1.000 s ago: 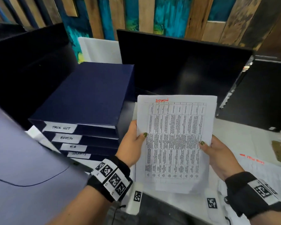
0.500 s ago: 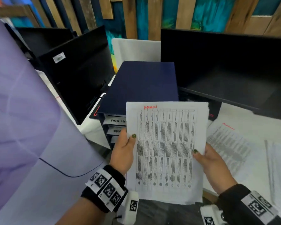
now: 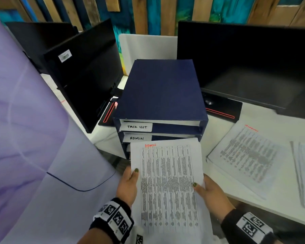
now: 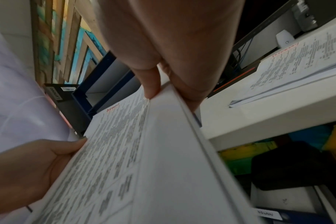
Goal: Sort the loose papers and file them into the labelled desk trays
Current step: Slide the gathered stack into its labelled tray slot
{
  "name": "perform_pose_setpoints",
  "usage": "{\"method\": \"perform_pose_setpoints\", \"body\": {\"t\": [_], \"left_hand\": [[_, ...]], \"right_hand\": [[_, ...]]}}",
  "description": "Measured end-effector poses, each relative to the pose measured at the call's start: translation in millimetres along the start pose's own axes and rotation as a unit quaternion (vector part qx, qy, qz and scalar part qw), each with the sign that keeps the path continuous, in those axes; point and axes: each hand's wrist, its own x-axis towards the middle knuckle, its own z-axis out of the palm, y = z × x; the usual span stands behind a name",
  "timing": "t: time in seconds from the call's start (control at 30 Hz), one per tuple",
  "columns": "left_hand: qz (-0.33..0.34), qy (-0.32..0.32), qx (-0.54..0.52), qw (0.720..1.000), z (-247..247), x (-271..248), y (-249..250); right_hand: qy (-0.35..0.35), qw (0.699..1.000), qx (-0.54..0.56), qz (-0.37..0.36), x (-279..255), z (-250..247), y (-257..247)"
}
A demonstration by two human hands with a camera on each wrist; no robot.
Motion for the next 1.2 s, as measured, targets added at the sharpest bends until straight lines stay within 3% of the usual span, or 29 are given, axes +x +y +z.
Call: {"method": "perform_pose_setpoints", "body": {"t": [0.2,0.37,0.5,0.57,0.63,0.87,1.0,1.2], "left_hand": [[-0.05,-0.021,0.003,0.999,-23,27,13],[-0.107,-0.142,-0.068,0.982,-43,13,15],[-0.153,-0.266,-0.021,0.952,-57,0,23],[-0.155,-0.28,-0.005,0.947,-62,2,23],[-0.135,-0.261,-0.012,0.956,-62,9,24],[-0.095,-0.188,-0.055,0.976,-44,26,40],[-0.087,-0.135,-0.101,0.982,-29,39,60],[-0.049,-0.064,-0.241,0.967,-13,53,87]], "right_hand": [[0.049,0.998,0.05,0.008,21,10,-26],[0.081,0.988,0.127,0.032,50,8,-54],[0.082,0.981,0.168,0.046,65,2,-74],[0.086,0.979,0.177,0.05,70,0,-77],[0.077,0.978,0.183,0.06,67,-1,-78],[-0.078,0.989,0.067,0.108,42,-12,-64],[-0.004,0.985,0.148,0.083,44,-15,-73],[0.08,0.93,0.354,0.061,50,-4,-100]]}}
